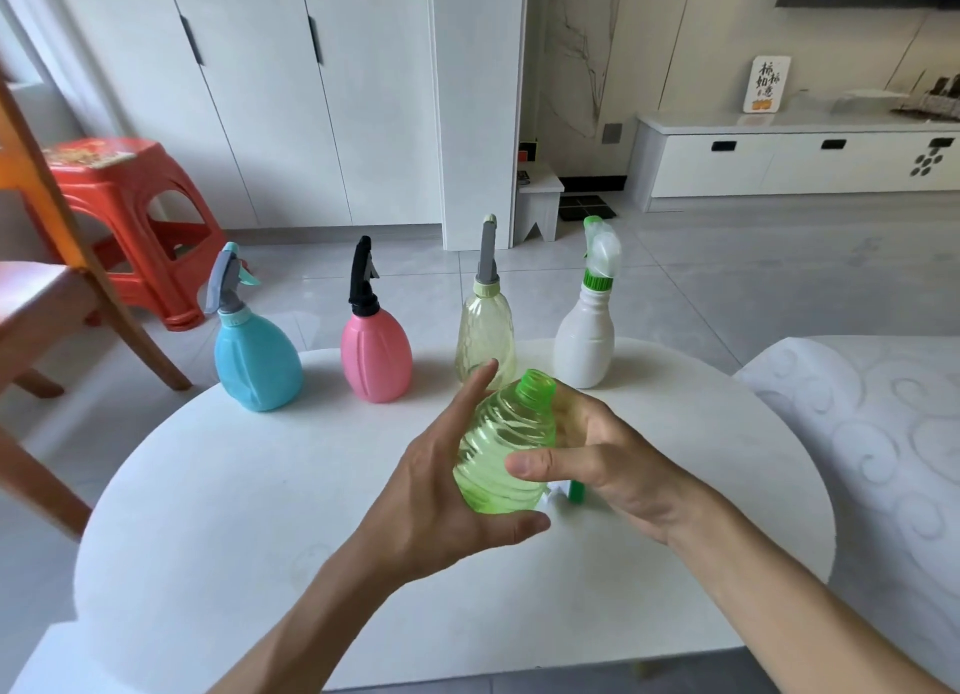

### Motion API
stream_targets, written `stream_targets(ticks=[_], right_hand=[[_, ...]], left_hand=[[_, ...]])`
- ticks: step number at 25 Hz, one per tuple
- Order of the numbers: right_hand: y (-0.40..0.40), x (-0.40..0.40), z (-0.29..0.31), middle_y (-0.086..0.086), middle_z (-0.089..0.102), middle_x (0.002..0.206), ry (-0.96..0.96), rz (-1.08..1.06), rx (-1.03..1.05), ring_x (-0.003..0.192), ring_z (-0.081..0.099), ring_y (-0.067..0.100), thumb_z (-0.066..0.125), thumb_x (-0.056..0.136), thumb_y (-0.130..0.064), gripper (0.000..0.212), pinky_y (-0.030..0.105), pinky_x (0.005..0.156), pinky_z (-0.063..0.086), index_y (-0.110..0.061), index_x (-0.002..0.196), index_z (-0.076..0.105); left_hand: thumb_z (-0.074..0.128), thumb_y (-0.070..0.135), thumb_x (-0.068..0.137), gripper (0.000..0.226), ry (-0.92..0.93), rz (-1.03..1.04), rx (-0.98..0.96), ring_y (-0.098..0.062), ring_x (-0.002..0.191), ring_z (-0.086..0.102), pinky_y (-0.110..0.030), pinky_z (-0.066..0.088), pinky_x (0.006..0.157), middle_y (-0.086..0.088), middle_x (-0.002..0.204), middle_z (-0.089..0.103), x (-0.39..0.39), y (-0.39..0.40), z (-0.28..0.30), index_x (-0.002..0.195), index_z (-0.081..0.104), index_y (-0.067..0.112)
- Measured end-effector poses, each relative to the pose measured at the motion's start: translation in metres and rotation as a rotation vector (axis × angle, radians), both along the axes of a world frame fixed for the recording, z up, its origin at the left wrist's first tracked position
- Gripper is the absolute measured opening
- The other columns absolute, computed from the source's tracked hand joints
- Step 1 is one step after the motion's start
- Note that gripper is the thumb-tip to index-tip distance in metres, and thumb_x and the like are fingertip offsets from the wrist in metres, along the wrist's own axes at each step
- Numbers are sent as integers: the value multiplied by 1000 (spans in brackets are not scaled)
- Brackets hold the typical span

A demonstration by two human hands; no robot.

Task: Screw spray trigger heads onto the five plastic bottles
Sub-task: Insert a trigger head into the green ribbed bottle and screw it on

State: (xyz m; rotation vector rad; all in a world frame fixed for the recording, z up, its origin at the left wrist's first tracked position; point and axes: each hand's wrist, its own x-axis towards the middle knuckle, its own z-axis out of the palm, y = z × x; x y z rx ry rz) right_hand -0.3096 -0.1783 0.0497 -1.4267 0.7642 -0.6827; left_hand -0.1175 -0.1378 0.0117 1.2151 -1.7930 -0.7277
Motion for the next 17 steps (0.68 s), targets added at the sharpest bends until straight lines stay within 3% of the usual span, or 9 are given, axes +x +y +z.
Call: stream_targets(ticks=[3,6,8,10,12,15,17], right_hand=[[-3,2,-3,3,70,123,51,58,4,118,65,19,79,81,-9,51,26,91,51,-22,126,60],[-14,-12,0,-1,69,123,150,30,25,111,68,18,83,74,-14,66,27,88,54,-28,132,56],[-19,-20,-6,-5,65,126,401,-153,-72,109,67,17,80,73,-24,69,34,91,55,-33,134,51],[-19,-17,-20,-5,63,127,863,-286,-376,111,62,20,70,80,-29,57,36,91,51,-34,133,49],[-16,-6,-38,-2,64,124,1159,-234,-580,111,61,25,58,85,-25,47,33,83,48,-30,130,49],[-13,7,-59,3,57,119,1335,-77,-634,107,58,28,51,85,-21,37,32,72,40,-21,123,50],[-14,10,-66,4,54,116,1395,-108,-690,106,56,28,49,86,-18,34,33,71,35,-18,120,49]], left_hand=[[94,40,59,109,18,21,36,-2,120,59,-29,51,98,19,131,62,4,1,1,149,33,39],[89,45,60,104,-174,117,-67,3,117,56,-16,46,95,19,133,58,8,1,0,148,36,37],[86,46,61,103,-297,165,-114,-4,117,55,-21,47,94,16,136,55,11,0,-2,149,35,34],[85,42,63,102,-444,195,-158,-17,118,56,-33,49,93,10,139,54,15,-1,-5,151,35,28],[83,39,66,104,-627,214,-215,-24,118,56,-37,49,92,3,141,53,17,0,-8,154,30,23],[80,34,64,104,-768,244,-254,-27,116,56,-40,49,89,1,138,55,22,0,-11,154,28,22],[79,32,60,104,-800,258,-250,-29,113,58,-42,51,86,0,135,57,25,1,-11,153,33,22]])
